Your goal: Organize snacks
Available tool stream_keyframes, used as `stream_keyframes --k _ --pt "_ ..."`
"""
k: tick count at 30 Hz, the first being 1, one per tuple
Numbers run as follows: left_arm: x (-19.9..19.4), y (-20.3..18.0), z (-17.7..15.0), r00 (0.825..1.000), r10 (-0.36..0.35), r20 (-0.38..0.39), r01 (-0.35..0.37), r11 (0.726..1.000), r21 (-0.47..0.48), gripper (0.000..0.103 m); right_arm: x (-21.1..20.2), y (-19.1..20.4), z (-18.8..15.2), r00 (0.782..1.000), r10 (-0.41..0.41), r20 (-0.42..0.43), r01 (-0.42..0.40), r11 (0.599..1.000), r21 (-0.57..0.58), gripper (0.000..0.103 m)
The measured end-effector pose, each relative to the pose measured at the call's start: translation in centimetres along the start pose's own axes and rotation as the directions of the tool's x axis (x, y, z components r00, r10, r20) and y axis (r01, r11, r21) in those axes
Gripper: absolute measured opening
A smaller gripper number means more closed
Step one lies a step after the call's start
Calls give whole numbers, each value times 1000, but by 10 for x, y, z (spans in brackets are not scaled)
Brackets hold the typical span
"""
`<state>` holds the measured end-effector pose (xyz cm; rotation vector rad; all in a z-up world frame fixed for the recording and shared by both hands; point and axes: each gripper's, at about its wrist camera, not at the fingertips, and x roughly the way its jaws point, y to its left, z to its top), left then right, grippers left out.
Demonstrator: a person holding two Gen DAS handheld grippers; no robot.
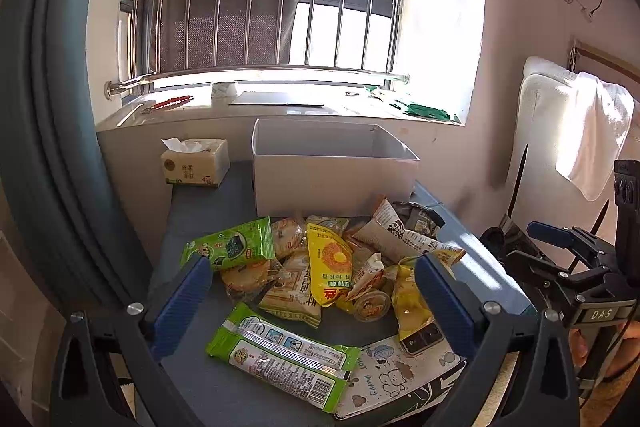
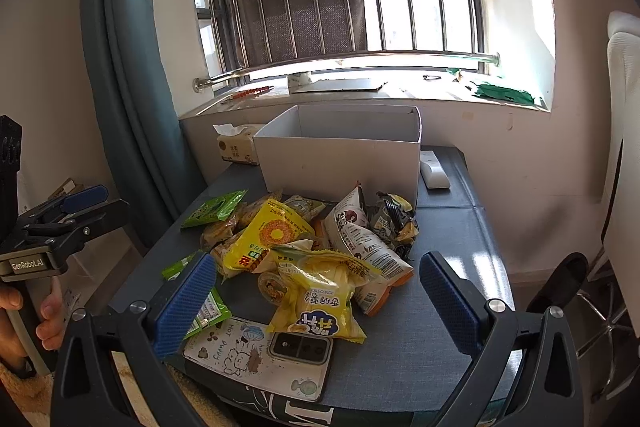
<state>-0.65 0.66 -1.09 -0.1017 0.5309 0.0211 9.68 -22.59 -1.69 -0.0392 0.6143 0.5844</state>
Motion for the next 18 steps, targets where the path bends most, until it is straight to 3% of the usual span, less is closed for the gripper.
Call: stream_keyframes --k 18 --pt "-1 -2 3 1000 1 11 -1 1000 12 103 1 1 0 1000 -3 -4 3 1000 -5 103"
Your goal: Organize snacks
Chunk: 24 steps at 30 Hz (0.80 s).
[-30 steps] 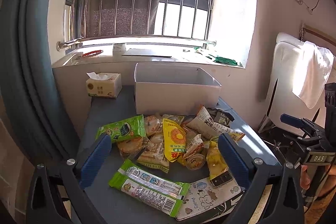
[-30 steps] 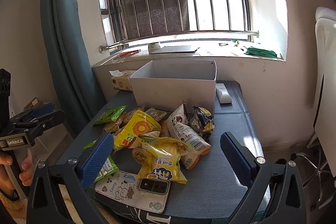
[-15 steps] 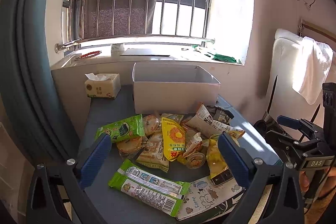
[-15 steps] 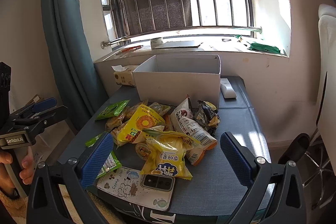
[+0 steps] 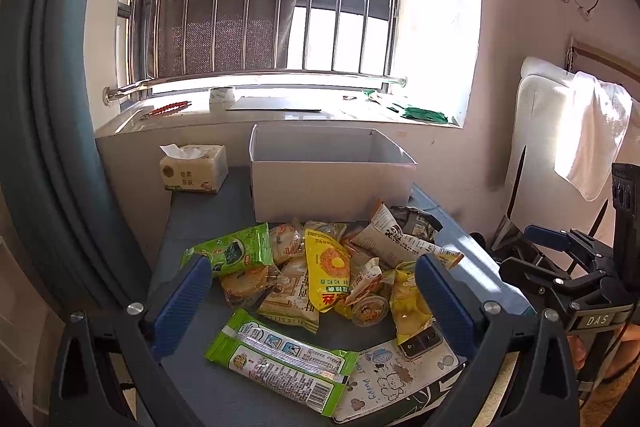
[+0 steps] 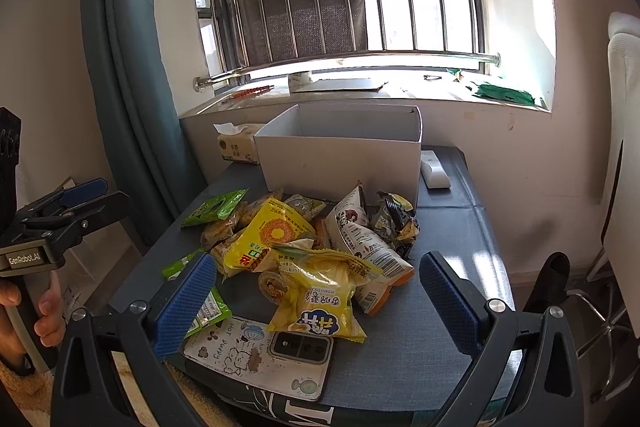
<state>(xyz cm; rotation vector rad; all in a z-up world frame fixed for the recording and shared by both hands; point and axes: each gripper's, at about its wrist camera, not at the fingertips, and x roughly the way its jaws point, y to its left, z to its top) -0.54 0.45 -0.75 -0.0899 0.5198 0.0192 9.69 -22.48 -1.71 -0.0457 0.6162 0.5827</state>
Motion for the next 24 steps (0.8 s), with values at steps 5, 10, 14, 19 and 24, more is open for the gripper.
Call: stream_keyframes --k 5,10,14,19,24 --pt "1 2 -1 1000 4 -4 -4 1000 -1 103 4 0 -1 1000 4 -12 -4 1000 6 103" --pt "1 6 -1 1000 9 -5 -9 1000 -15 103 9 1 3 1000 8 -12 -8 1000 -17 103" --pt "1 10 -2 1000 24 -5 -24 1000 -14 103 26 8 17 999 13 -48 -18 994 -112 103" --pt "-4 20 -2 999 34 10 -34 999 -36 103 50 19 29 996 43 -80 -61 967 -247 103" --pt "-9 34 -8 998 55 11 -55 997 -48 103 82 36 43 981 125 -149 -173 912 -371 103"
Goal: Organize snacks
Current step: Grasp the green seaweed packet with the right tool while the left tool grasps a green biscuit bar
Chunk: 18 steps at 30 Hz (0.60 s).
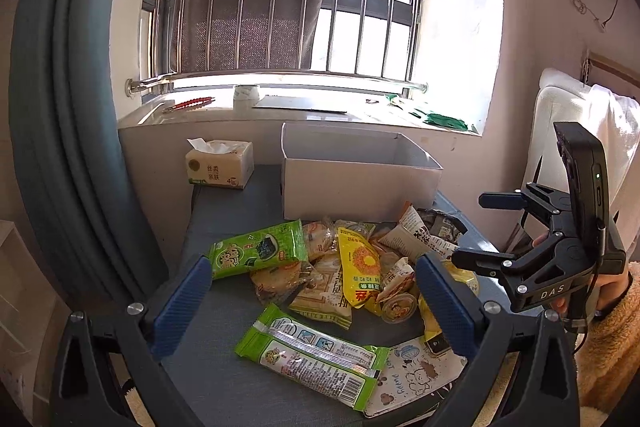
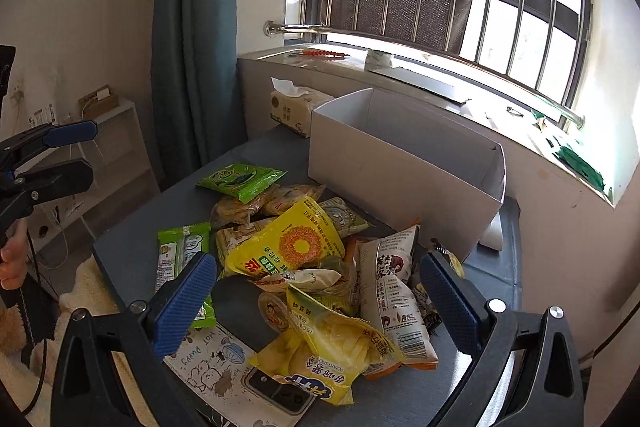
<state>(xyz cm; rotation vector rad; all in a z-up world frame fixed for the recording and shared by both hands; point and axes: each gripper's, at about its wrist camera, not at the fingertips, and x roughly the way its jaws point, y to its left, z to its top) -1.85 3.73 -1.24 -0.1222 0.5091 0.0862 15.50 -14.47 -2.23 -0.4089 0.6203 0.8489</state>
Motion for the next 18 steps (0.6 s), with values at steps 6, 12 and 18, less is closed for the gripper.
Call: stream_keyframes --k 6,12,18 --pt "-5 28 -22 999 36 -12 -36 999 -33 103 69 27 49 988 110 -111 -127 981 -150 103" --pt "3 61 -47 994 62 -93 -73 990 -120 103 166 74 92 948 110 -300 -202 934 -294 103" --pt "6 83 -63 989 63 -138 -86 982 -170 103 239 125 88 878 62 -474 -309 830 -464 103"
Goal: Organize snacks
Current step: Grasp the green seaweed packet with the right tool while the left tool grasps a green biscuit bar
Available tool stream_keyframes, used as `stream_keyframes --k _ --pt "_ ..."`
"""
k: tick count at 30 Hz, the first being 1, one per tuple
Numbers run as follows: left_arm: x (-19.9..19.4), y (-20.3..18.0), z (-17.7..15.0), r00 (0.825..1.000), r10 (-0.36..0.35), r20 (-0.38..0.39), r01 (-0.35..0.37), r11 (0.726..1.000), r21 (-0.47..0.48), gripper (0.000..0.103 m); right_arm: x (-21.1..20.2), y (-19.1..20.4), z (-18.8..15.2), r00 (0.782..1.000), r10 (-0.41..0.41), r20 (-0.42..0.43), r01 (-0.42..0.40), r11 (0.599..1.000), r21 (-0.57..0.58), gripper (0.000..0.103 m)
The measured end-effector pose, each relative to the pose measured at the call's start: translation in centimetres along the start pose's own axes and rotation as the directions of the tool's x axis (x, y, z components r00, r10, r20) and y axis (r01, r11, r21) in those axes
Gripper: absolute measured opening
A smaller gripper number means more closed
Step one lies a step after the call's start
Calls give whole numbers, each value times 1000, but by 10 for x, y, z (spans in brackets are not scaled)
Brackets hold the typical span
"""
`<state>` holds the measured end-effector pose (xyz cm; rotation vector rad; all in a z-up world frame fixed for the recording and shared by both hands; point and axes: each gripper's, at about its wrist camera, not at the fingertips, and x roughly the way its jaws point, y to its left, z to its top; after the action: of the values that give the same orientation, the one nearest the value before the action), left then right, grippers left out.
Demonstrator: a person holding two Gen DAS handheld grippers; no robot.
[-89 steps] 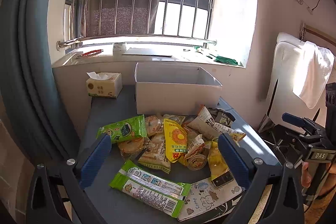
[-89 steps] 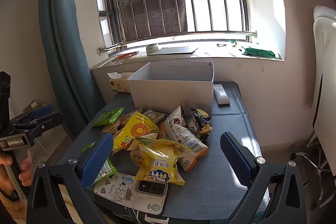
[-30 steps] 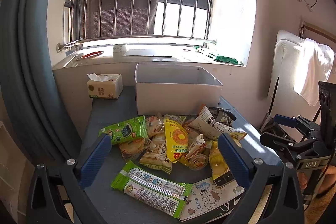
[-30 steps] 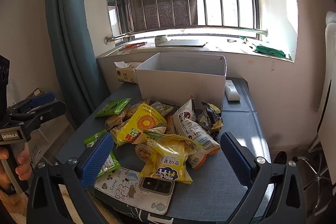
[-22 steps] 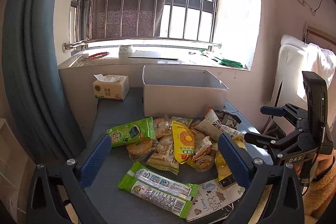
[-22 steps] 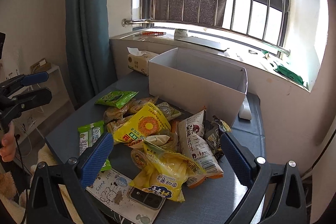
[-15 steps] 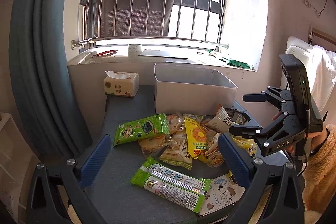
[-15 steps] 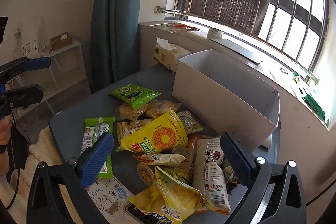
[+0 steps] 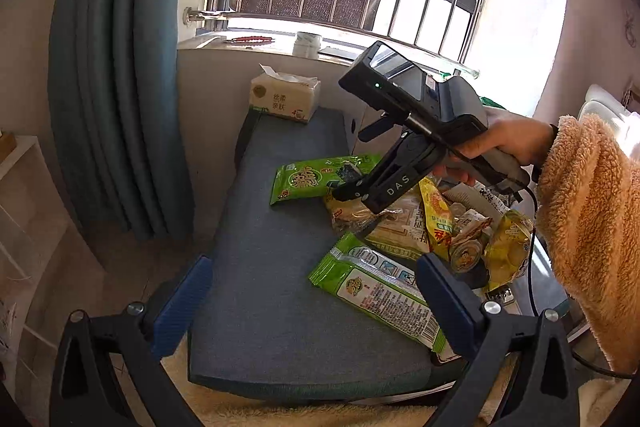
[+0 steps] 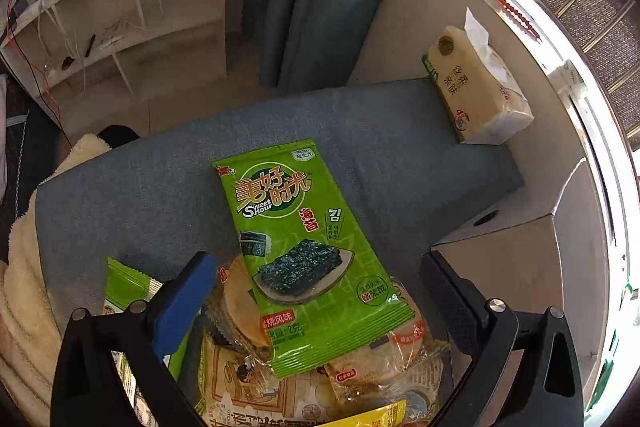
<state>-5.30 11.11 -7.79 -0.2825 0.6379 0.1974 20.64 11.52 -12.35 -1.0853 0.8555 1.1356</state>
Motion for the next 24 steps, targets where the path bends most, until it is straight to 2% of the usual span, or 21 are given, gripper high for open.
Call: stream_keyframes --k 3,4,5,6,8,11,15,17,19,24 --pt "3 8 -4 1000 4 -12 -4 1000 -12 103 23 5 6 998 -11 -54 9 999 -42 103" --pt "4 10 -6 1000 2 -16 -3 1000 -19 103 29 4 7 998 3 -69 -5 999 -32 99" --pt "6 13 -8 1000 3 -22 -3 1000 -28 103 32 1 7 996 40 -77 -41 999 -6 80" --pt "8 15 -10 999 1 -32 -3 999 -39 103 34 -2 8 993 79 -87 -77 997 27 73" --pt "11 18 -13 999 -10 -49 7 999 -53 103 29 -5 6 992 97 -77 -93 994 58 70" --pt "15 19 -17 998 -10 -61 7 998 -57 103 5 -6 0 998 67 -6 -67 996 55 70" --pt "22 13 -17 996 -9 -87 3 998 -67 103 -40 -22 -13 995 -15 94 -5 977 214 70" --pt "25 7 -17 995 -18 -97 12 998 -68 103 -69 -28 -25 983 -24 182 -31 955 296 70" --pt "31 0 -17 993 -19 -115 10 997 -78 103 -101 -27 -45 964 -73 257 -23 936 351 70" --pt "51 -25 -15 982 -87 -165 68 990 -123 103 -169 -15 -102 892 -192 409 -33 875 482 70"
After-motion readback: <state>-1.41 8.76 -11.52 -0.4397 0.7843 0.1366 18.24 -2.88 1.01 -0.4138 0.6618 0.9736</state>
